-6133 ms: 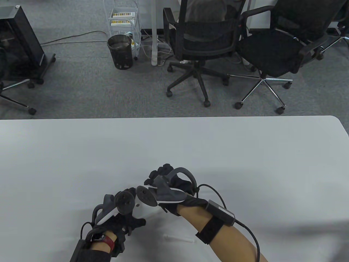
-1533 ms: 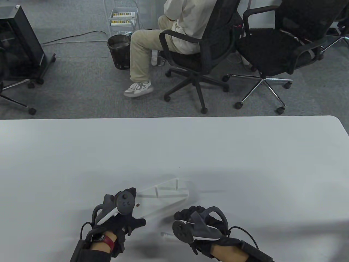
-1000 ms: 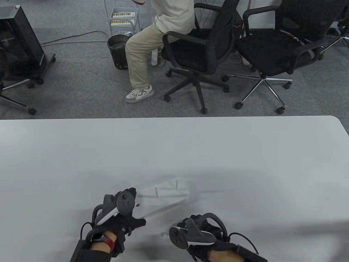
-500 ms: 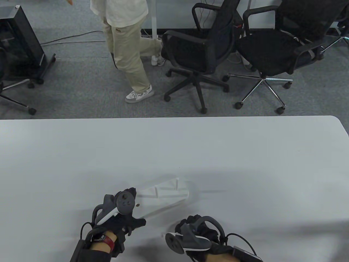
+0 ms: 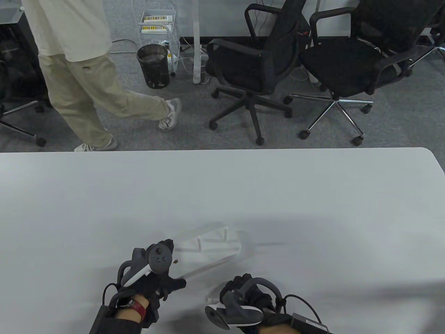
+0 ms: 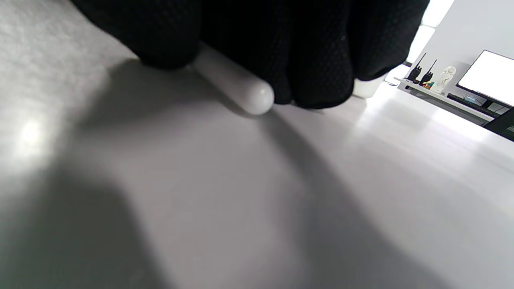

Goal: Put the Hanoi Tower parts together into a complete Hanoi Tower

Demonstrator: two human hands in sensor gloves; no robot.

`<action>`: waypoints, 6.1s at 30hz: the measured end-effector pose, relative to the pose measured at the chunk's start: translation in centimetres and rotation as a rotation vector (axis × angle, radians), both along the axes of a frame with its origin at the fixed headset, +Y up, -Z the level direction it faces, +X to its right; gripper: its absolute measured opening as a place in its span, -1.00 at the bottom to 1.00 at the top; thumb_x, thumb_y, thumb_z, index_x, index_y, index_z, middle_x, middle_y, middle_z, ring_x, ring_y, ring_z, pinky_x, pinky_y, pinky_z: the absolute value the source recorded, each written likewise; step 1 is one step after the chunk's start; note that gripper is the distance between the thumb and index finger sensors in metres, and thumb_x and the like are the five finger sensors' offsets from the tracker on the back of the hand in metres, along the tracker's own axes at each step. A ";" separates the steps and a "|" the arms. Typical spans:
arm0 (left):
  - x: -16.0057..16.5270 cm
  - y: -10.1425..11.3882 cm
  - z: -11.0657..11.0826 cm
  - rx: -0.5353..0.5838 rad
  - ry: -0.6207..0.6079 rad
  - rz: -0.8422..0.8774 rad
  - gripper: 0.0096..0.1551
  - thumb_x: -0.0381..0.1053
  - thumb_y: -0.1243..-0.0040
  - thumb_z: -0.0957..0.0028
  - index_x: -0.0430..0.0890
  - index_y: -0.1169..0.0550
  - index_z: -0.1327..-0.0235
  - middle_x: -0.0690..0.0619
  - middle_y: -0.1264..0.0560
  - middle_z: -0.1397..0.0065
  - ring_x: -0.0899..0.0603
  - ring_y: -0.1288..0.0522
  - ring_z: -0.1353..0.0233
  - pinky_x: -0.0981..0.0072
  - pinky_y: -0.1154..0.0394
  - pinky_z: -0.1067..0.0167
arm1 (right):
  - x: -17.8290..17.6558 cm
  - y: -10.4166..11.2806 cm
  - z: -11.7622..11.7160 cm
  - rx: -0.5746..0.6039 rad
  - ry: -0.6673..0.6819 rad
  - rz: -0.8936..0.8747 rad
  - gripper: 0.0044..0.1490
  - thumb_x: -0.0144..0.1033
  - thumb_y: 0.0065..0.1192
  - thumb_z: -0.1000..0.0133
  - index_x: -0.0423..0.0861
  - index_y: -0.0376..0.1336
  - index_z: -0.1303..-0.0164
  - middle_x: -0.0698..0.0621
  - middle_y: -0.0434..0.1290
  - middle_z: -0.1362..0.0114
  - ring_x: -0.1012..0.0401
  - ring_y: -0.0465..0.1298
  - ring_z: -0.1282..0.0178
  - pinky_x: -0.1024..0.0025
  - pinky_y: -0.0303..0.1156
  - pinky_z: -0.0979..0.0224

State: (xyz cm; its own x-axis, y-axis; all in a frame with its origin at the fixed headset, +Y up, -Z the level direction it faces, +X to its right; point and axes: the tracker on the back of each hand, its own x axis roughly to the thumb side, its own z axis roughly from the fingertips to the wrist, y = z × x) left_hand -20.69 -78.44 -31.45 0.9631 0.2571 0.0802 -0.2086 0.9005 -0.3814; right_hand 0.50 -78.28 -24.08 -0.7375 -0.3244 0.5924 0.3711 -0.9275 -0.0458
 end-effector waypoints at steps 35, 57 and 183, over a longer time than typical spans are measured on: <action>0.0 0.0 0.0 -0.002 -0.002 -0.001 0.47 0.42 -0.38 0.20 -0.05 0.30 -0.54 -0.18 0.16 -0.68 -0.42 0.13 -0.67 -0.32 0.05 -0.50 | -0.1 10.5 -2.9 -0.030 -0.086 -0.231 -0.44 -0.21 0.27 0.08 -0.10 0.30 -0.13 -0.05 0.59 0.03 0.00 0.60 0.01 -0.10 0.43 -0.33; 0.0 -0.2 0.0 -0.003 -0.003 0.002 0.48 0.42 -0.38 0.20 -0.05 0.31 -0.53 -0.18 0.16 -0.68 -0.42 0.14 -0.67 -0.32 0.05 -0.50 | -3.9 16.6 -3.7 0.102 0.024 -0.400 -0.51 -0.23 0.35 0.15 -0.06 0.48 0.03 -0.06 0.54 0.09 -0.02 0.52 -0.03 -0.16 0.34 -0.42; -2.1 8.2 2.7 0.246 0.027 -0.007 0.38 0.51 -0.23 0.20 -0.04 0.22 -0.58 -0.13 0.23 -0.71 -0.38 0.25 -0.70 -0.30 0.26 -0.50 | 15.0 16.2 -2.7 0.225 -0.328 -0.383 0.06 0.14 0.11 0.14 -0.08 -0.06 -0.52 -0.21 0.10 -0.66 -0.30 0.02 -0.65 -0.30 0.00 -0.59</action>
State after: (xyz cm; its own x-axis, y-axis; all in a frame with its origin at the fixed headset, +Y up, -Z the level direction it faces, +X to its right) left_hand -22.83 -70.28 -28.70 0.9673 0.2267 0.1140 -0.2096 0.9671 -0.1445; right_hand 15.45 -62.12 -26.77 -0.9618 -0.0888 0.2589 0.0374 -0.9797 -0.1970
